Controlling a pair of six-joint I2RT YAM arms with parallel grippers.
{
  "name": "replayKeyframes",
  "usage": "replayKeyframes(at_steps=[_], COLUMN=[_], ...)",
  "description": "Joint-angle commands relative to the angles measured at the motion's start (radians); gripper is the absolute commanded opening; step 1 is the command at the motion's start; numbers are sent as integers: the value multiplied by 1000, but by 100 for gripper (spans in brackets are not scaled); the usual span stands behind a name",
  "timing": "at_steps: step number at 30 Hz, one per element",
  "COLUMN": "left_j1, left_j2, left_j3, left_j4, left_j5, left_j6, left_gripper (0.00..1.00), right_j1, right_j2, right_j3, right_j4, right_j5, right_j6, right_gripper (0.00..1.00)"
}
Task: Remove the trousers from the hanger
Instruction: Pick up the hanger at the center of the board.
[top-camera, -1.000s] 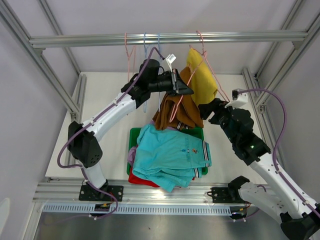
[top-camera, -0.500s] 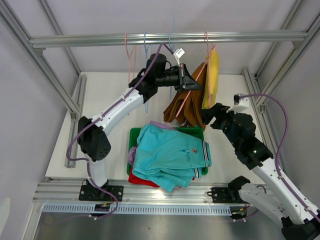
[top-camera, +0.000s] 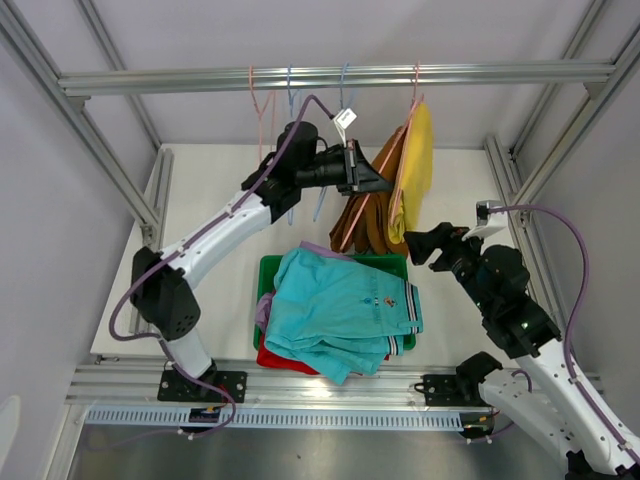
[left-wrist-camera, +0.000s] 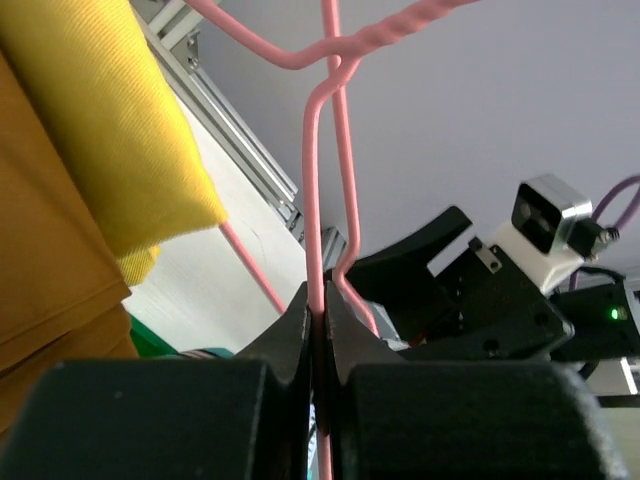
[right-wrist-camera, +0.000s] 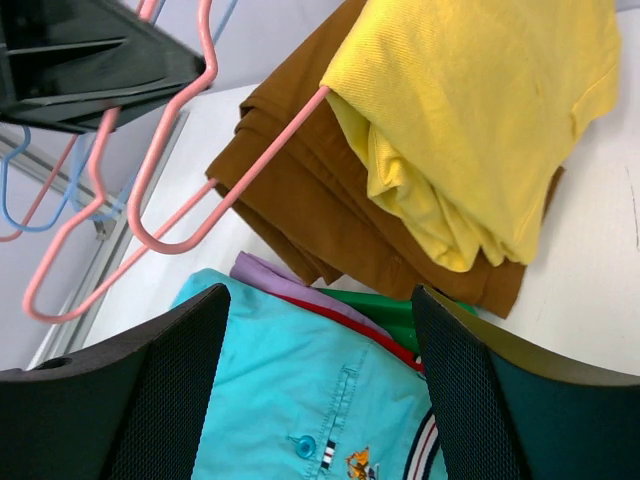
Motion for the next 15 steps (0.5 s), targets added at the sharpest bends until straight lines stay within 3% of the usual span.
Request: replayKeyframes(at_steps=[1,11,15], left_j1=[-17,-37,-43], left_j2=[-207,-417,-483], left_j3=[-73,-219,-290], left_j4=[222,157,147], left_j5=[1,-174,-287], left_j6=[68,200,237], left_gripper=[0,0,0], right_j1=[-2,3,20], right_j2=[-14,9,18], right_j3=[17,66,121], right_j4=[-12,13,25], right_j5=[-25,-100,-235], right_j6=[-67,-208,-274], right_gripper=[78,76,74])
